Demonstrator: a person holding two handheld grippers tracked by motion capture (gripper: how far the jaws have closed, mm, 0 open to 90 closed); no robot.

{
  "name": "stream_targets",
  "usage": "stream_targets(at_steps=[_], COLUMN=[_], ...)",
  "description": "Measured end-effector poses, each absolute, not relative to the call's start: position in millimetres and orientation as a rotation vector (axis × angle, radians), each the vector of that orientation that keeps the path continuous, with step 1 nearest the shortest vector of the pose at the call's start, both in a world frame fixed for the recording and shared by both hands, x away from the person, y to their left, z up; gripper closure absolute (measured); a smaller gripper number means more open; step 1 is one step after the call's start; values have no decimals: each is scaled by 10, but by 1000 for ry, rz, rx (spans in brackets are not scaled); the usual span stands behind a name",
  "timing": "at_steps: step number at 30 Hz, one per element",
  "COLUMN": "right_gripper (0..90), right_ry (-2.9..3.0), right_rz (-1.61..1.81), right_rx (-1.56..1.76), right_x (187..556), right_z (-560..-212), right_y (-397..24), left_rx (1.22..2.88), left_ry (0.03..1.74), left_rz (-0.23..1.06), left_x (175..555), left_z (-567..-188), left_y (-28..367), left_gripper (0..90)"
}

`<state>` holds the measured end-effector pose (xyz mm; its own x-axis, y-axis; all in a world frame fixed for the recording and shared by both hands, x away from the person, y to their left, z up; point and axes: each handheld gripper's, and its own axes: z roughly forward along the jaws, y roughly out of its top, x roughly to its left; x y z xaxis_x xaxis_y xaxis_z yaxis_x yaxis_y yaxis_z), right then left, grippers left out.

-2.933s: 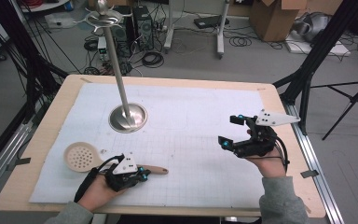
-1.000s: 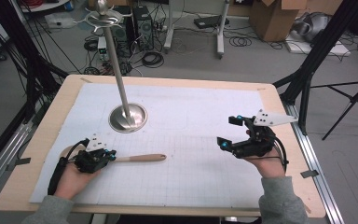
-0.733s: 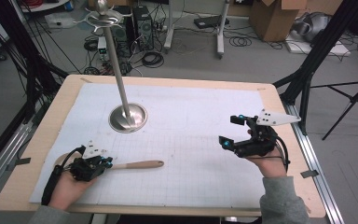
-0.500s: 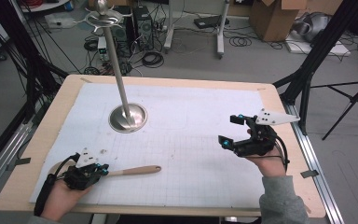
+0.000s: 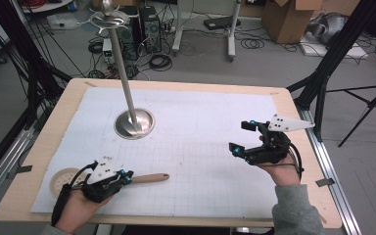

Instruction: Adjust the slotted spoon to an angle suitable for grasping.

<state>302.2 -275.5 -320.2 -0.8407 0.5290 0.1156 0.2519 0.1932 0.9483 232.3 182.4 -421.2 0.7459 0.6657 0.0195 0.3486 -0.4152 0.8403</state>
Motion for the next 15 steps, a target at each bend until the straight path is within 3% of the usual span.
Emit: stream_targets(at_steps=[15], right_gripper=[72], right_ry=[2246], right_rz=[1688], right_rx=[748], right_x=[2996], right_z=[-3209], right_y=[-2741], left_rx=[2186], left_ry=[660], left_rz=[353], left_x=[2432], left_z=[-4444], left_y=[1263], left_gripper=[896])
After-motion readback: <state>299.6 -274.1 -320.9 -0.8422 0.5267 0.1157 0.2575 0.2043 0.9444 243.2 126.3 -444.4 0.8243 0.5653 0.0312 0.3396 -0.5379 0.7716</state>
